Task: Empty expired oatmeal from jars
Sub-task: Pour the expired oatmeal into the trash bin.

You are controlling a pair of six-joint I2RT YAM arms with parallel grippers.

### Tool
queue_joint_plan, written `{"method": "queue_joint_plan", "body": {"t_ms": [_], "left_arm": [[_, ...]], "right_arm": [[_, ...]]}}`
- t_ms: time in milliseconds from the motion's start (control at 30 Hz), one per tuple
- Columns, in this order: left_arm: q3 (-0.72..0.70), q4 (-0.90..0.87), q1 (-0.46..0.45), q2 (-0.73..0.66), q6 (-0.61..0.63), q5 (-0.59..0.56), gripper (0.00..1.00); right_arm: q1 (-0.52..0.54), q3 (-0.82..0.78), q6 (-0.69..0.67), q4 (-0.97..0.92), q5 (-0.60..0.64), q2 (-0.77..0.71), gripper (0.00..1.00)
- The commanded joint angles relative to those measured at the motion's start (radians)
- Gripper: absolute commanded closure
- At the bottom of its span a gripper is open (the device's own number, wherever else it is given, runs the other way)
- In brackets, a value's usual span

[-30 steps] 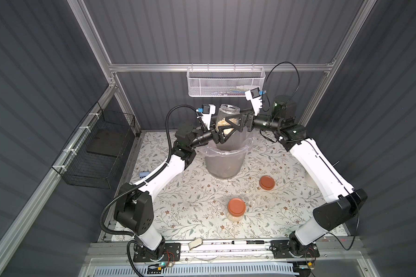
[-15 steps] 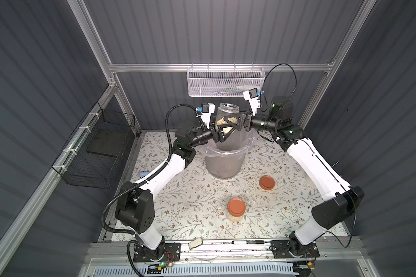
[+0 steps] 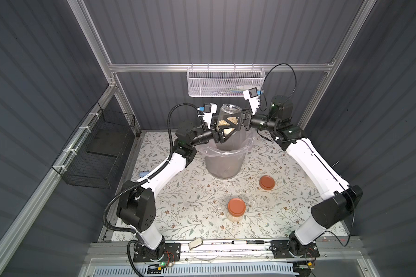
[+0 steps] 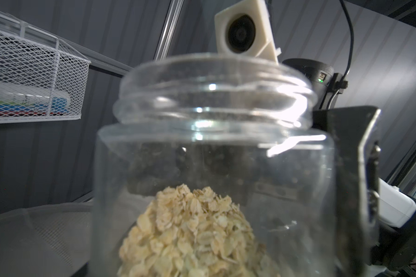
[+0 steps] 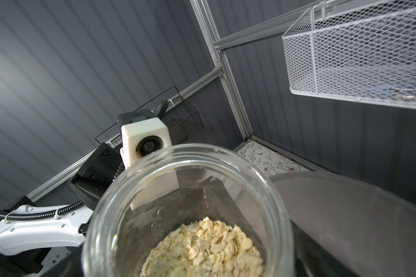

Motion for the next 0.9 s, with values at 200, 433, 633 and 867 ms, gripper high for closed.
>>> {"method": "queue_joint_plan", "body": {"t_ms": [200, 433, 633, 867], "left_arm": [[0.049, 0.085, -0.006, -0.004, -0.002, 0.036, 0.92], [0.023, 0.078, -0.005, -0.016, 0.016, 0.023, 0.48], [0.016, -0.087, -0.005, -0.072, 0.160, -0.008, 0.25], [-0.045, -0.025, -0.005, -0.092, 0.164, -0.042, 0.07]], "right_arm": [[-0.002, 0.011, 0.014, 0.036, 0.002, 0.017, 0.24], [-0.002, 0.017, 0.026, 0.042, 0.002, 0.013, 0.49], [-0.003, 0.029, 0.048, 0.041, 0.022, 0.024, 0.53], [-0.004, -0.009, 0.198, 0.186, 0.074, 0.025, 0.58]]}}
